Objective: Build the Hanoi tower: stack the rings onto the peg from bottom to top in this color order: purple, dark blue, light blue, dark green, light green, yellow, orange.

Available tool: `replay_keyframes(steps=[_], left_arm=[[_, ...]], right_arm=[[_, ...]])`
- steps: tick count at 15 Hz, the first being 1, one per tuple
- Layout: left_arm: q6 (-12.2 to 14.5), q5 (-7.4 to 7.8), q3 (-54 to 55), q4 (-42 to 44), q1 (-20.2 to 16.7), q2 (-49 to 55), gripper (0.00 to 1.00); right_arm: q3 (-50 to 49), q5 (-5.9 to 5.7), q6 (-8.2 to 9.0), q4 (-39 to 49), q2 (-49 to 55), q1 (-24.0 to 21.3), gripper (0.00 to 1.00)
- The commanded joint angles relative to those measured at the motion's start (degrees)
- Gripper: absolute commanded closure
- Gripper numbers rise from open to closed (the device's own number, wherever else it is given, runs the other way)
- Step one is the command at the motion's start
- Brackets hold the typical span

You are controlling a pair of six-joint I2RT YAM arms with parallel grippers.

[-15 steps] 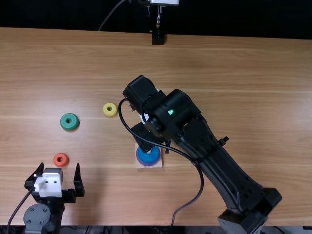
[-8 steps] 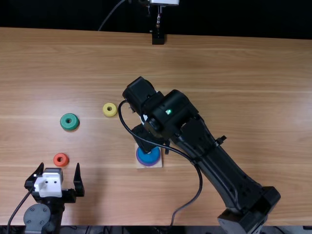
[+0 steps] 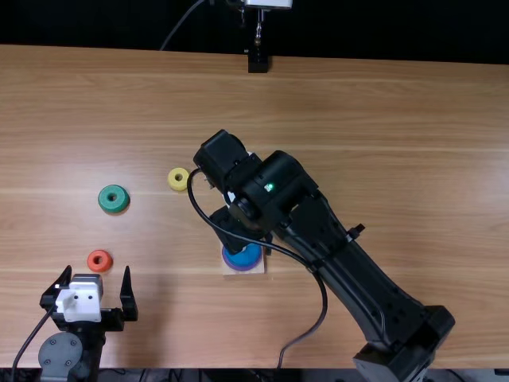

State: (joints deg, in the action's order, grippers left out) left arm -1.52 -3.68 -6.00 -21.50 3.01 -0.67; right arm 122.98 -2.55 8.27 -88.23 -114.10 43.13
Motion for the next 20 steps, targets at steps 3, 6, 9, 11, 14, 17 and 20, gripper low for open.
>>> replay_keyframes(steps=[3, 6, 9, 11, 14, 17, 20], left_arm=[[0.04, -0.32, 6.00, -4.45, -0.37, 0.67, 0.00], [0.04, -0.32, 6.00, -4.55, -0.37, 0.67, 0.00], [0.04, -0.32, 6.00, -4.45, -0.37, 0.67, 0.00], [0.04, -0.32, 6.00, -4.45, -0.37, 0.67, 0.00], [0.04, -0.32, 6.00, -4.55, -0.37, 0.67, 0.00], [0.04, -0.32, 6.00, -4.45, -0.37, 0.67, 0.00], [0.04, -0.32, 6.00, -4.45, -0.37, 0.67, 0.00]], right_arm=[[-0.46, -0.09, 0.27, 0.10, -2.70, 0.63, 0.94], [-0.99, -0.09, 0.27, 0.10, -3.05, 0.63, 0.93], [-1.34, -0.09, 0.27, -0.01, -3.41, 0.63, 0.71], [-2.74, -0.20, 0.80, -0.01, -3.58, 0.55, 0.00], [-3.10, -0.20, 0.80, 0.20, -3.58, 0.46, 0.00], [-2.04, -0.20, 1.01, 3.47, -3.14, 0.37, 0.00], [-3.27, -0.30, 0.80, 12.02, -2.44, -0.16, 0.00]])
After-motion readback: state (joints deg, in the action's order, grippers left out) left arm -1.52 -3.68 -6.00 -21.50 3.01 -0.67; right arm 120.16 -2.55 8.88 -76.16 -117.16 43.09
